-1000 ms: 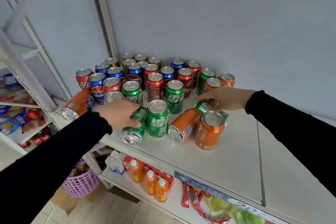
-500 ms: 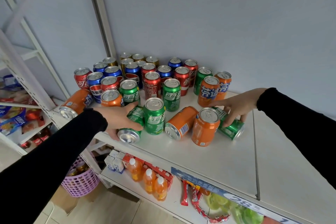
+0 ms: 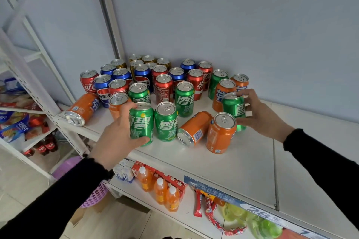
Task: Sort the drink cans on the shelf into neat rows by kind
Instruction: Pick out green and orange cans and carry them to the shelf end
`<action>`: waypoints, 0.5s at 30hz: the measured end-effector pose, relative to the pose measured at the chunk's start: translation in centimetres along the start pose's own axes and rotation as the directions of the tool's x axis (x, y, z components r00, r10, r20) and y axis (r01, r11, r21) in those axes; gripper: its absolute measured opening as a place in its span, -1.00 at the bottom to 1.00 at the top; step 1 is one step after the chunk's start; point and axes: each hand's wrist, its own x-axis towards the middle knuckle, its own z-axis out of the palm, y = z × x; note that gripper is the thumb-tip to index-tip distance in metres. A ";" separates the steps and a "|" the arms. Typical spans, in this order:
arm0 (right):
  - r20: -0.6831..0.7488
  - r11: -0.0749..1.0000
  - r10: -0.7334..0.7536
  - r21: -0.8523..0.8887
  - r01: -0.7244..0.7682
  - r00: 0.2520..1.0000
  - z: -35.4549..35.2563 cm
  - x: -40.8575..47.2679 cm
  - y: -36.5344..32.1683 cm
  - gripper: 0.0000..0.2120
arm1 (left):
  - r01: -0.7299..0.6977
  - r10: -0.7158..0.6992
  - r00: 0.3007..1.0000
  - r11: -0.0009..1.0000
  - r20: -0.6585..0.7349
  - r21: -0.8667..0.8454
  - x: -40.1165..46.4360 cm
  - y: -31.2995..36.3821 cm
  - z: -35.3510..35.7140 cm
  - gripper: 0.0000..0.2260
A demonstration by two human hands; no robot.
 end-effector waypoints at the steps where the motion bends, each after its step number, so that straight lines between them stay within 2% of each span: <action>1: -0.053 1.000 -0.004 0.017 0.005 0.999 0.6 -0.3 0.3 -0.30 | -0.013 0.012 0.999 1.000 -0.034 -0.008 -0.3 0.0 0.4 -0.18; 5: -0.200 0.999 -0.018 -0.050 0.009 0.980 1.8 -1.0 1.0 -0.35 | 0.002 -0.004 0.995 1.000 -0.099 -0.013 -0.6 -0.3 1.4 -0.20; 9: -0.214 0.999 -0.022 -0.050 0.012 0.977 1.7 -1.2 0.7 -0.41 | 0.003 -0.009 0.993 0.999 -0.117 -0.048 -0.6 -0.3 1.5 -0.21; 11: -0.236 0.999 -0.012 -0.045 0.001 0.972 1.3 -1.3 0.5 -0.52 | -0.006 0.002 0.994 0.999 -0.112 -0.038 -0.8 -0.2 1.2 -0.22; 15: -0.359 0.995 -0.015 0.090 0.051 0.933 -0.1 -1.4 -1.9 -0.71 | -0.076 0.081 0.987 0.996 -0.138 0.041 -1.2 0.3 -0.7 -0.25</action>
